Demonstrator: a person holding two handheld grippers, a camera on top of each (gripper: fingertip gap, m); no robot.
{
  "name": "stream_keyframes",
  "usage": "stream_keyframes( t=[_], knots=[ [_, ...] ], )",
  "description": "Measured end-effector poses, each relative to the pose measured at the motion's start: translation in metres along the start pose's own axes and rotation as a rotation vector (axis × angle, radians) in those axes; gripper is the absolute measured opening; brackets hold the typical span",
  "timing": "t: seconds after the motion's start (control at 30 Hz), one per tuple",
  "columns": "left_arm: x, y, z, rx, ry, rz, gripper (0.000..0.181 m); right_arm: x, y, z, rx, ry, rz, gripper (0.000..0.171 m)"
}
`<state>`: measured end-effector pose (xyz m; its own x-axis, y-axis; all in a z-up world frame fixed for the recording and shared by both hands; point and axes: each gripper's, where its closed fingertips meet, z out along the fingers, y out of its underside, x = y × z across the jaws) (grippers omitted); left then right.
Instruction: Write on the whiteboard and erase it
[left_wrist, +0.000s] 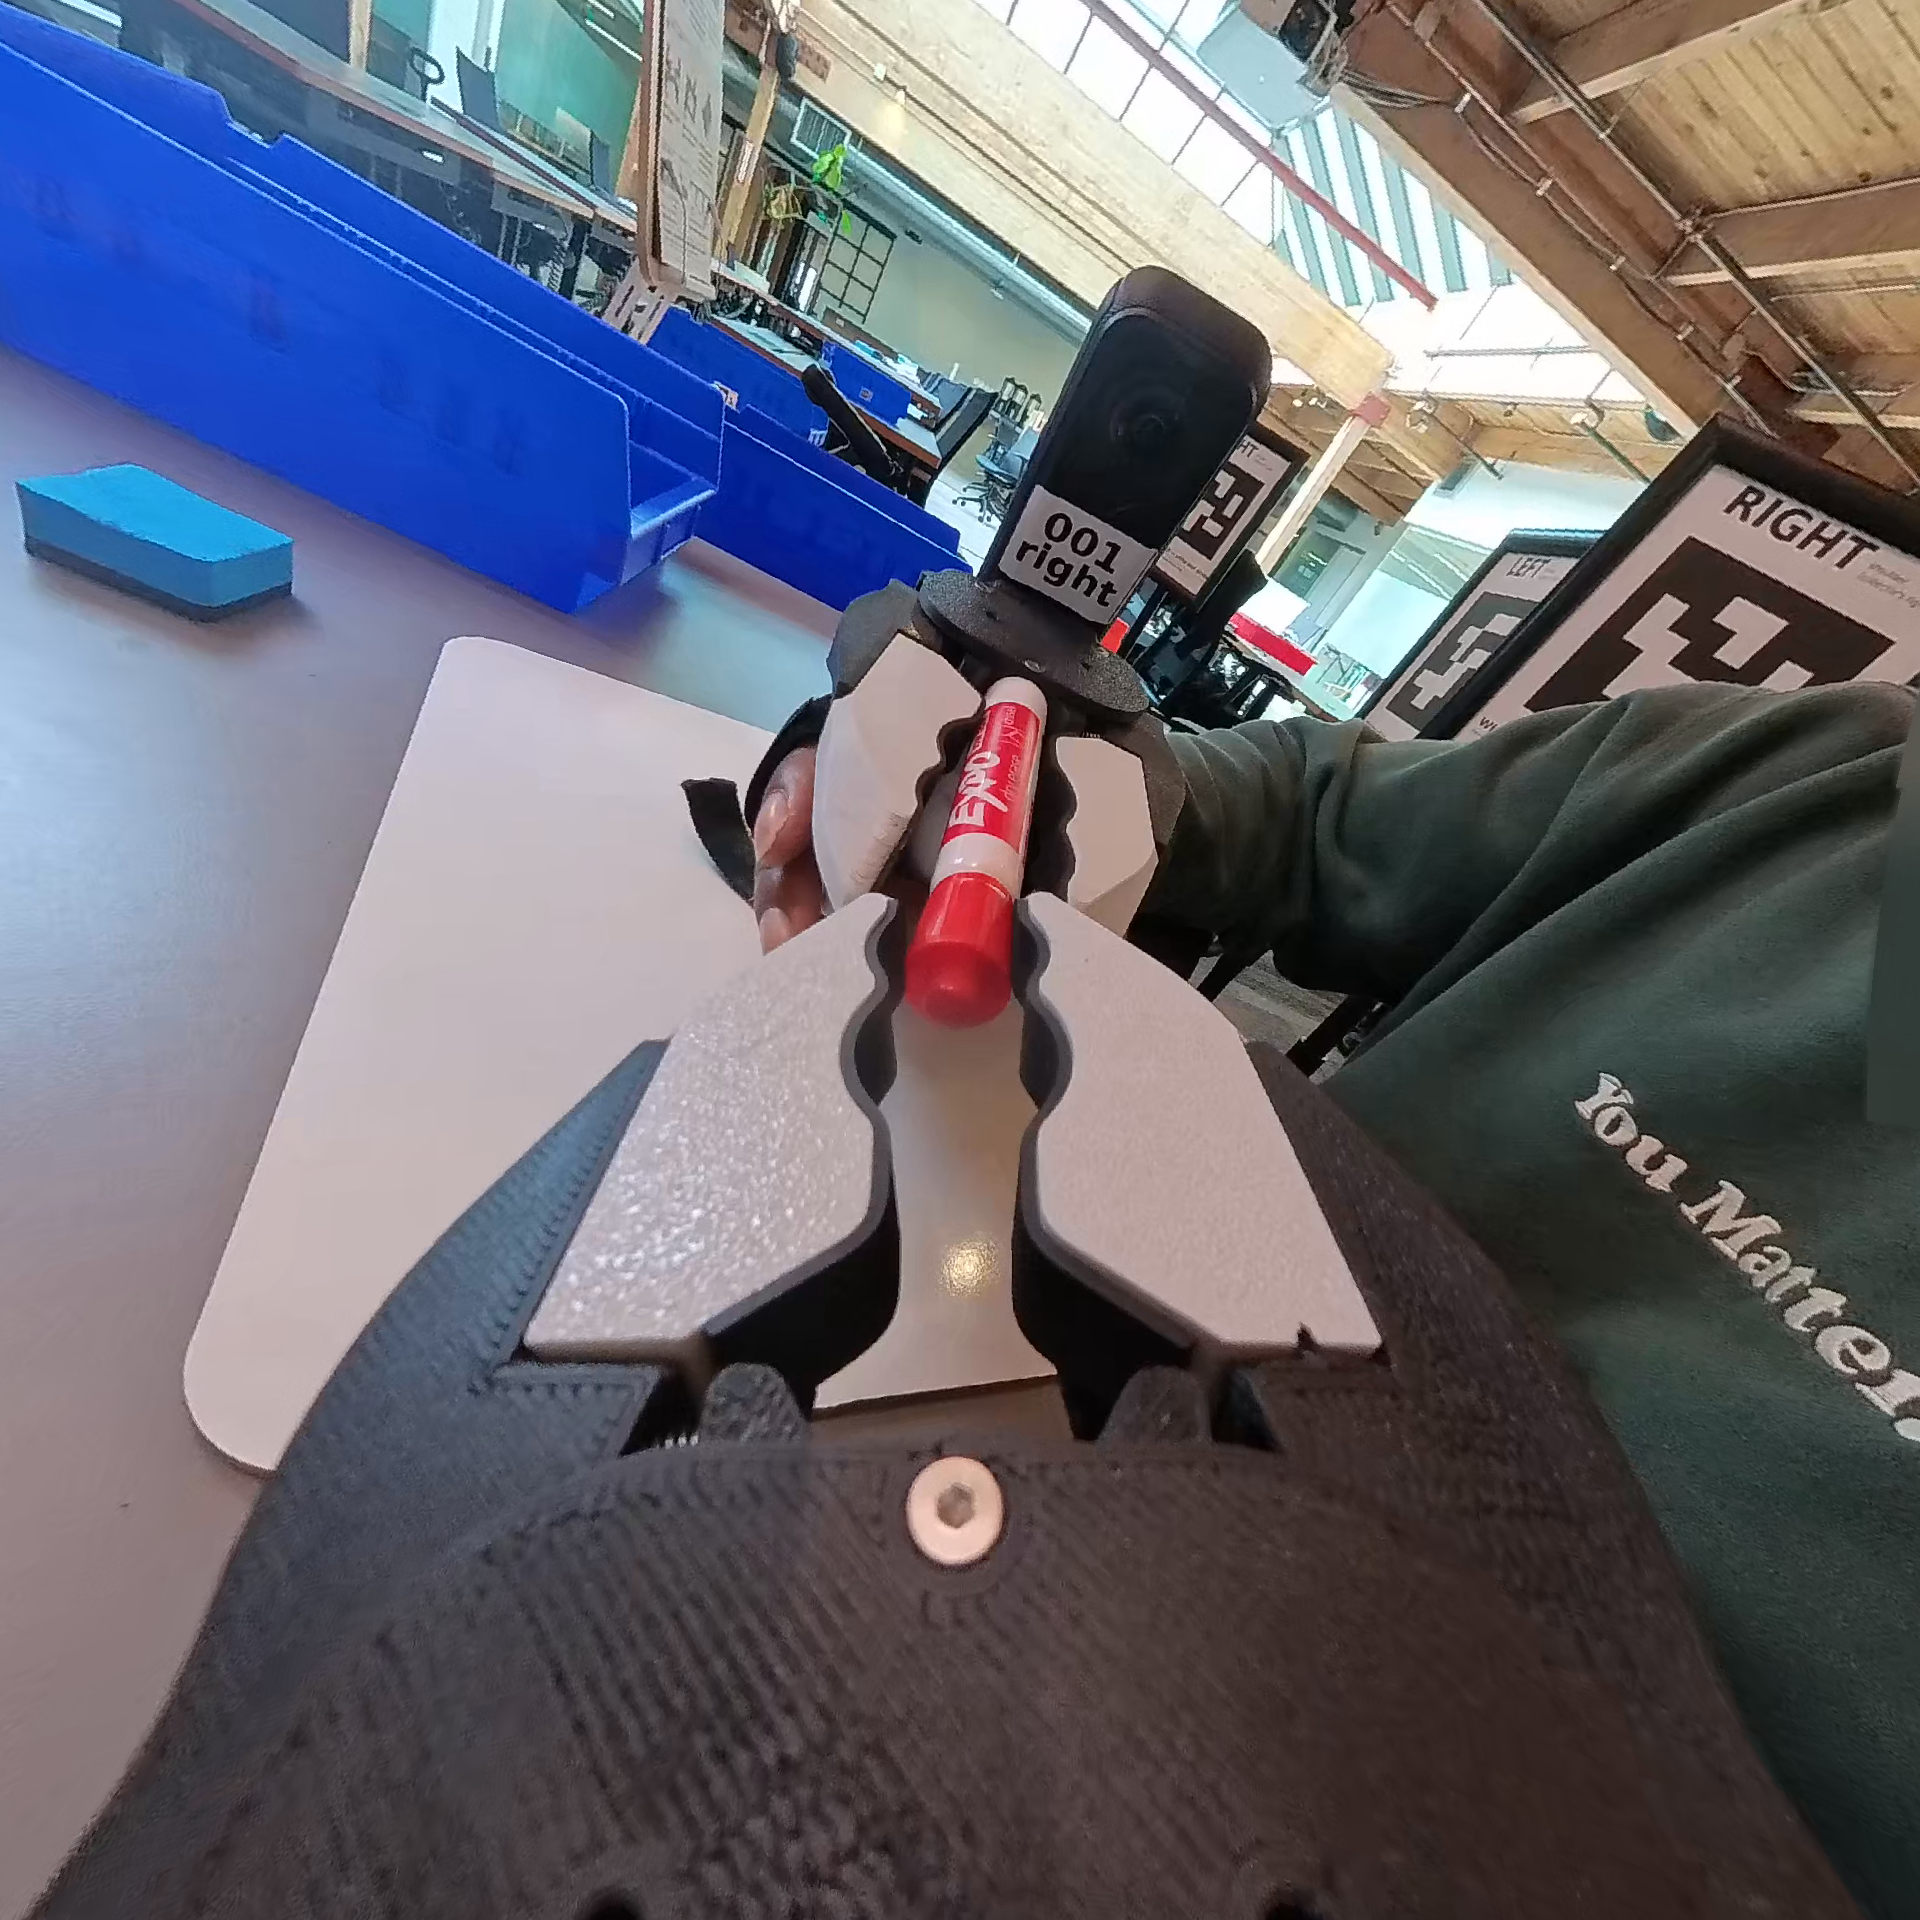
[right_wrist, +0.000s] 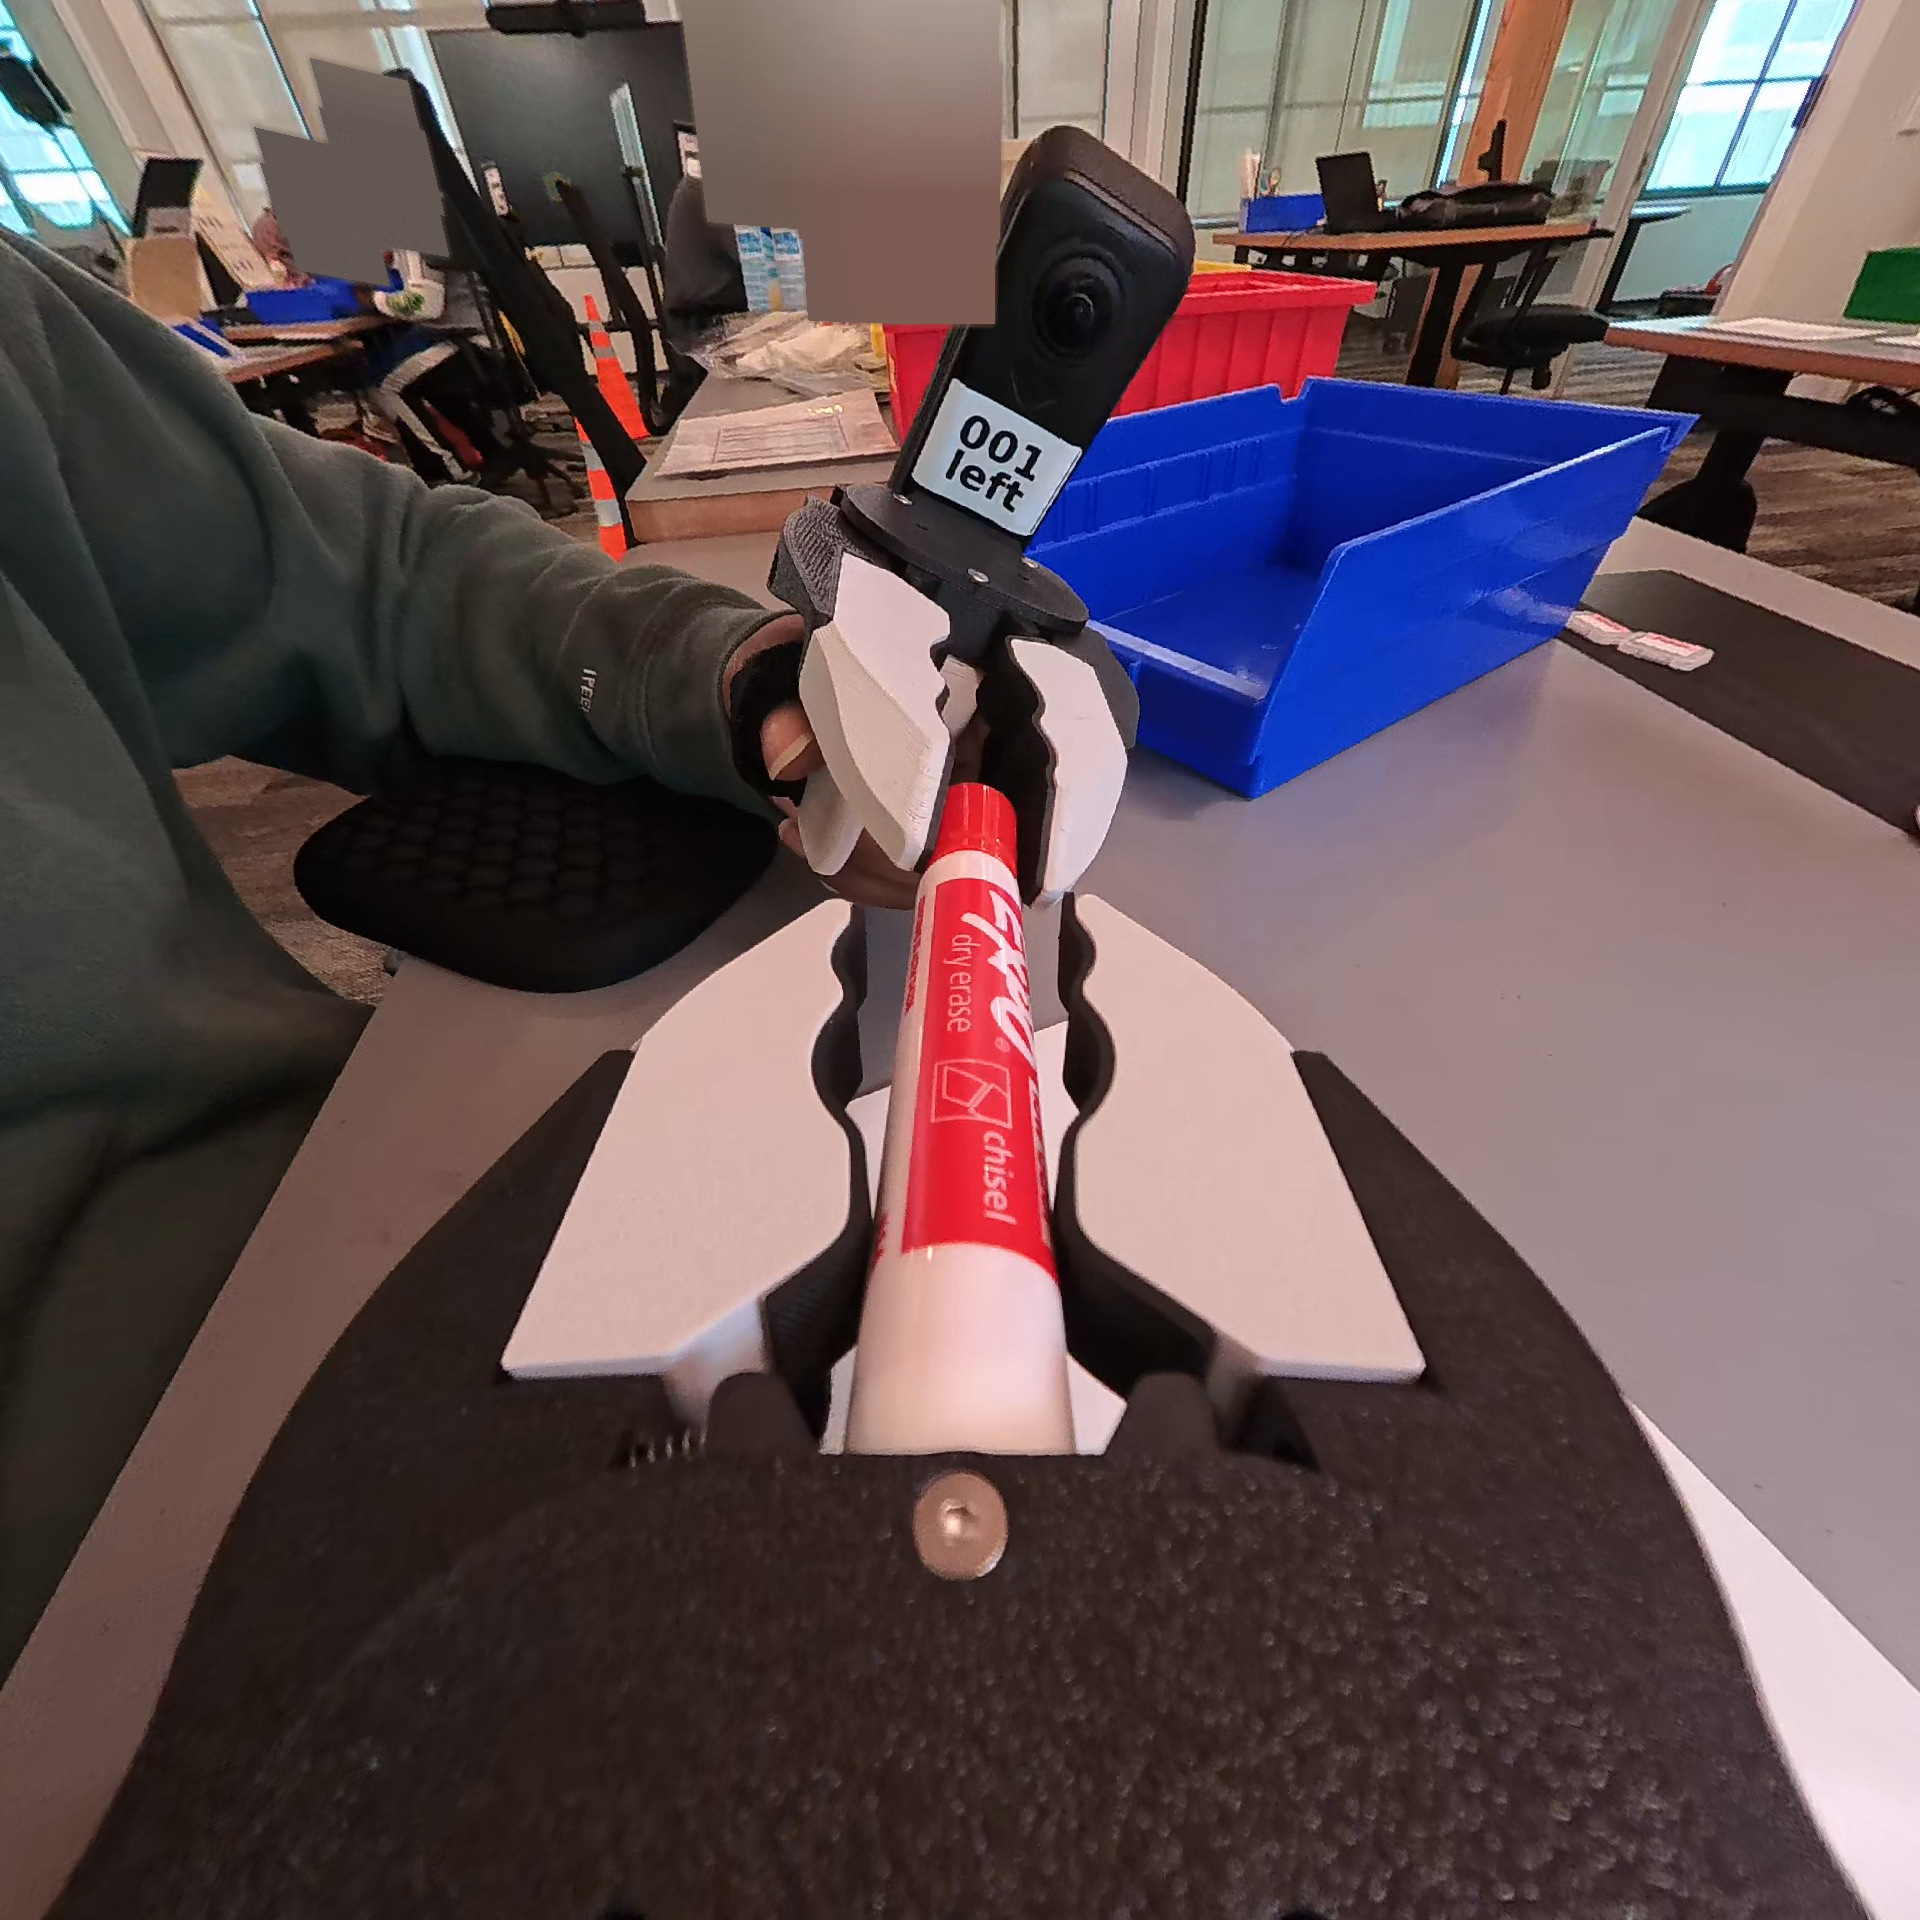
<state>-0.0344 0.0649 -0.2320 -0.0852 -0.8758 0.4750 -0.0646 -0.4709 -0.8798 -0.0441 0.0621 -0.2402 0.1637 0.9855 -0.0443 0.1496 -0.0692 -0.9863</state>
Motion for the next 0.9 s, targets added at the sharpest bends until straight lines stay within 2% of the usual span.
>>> stream_keyframes(
  t=[0.77, 0.9],
  knots=[
    [-0.0020, 0.0010, -0.0005, -0.013, 0.007, -0.025, 0.020, 0.0025, -0.0009, 0.0000, 0.009, 0.002, 0.027, 0.035],
    [0.0008, -0.0055, -0.0039, 0.019, 0.040, -0.044, 0.020, 0.0030, -0.0068, 0.0015, 0.014, 0.002, 0.011, 0.045]
  ],
)
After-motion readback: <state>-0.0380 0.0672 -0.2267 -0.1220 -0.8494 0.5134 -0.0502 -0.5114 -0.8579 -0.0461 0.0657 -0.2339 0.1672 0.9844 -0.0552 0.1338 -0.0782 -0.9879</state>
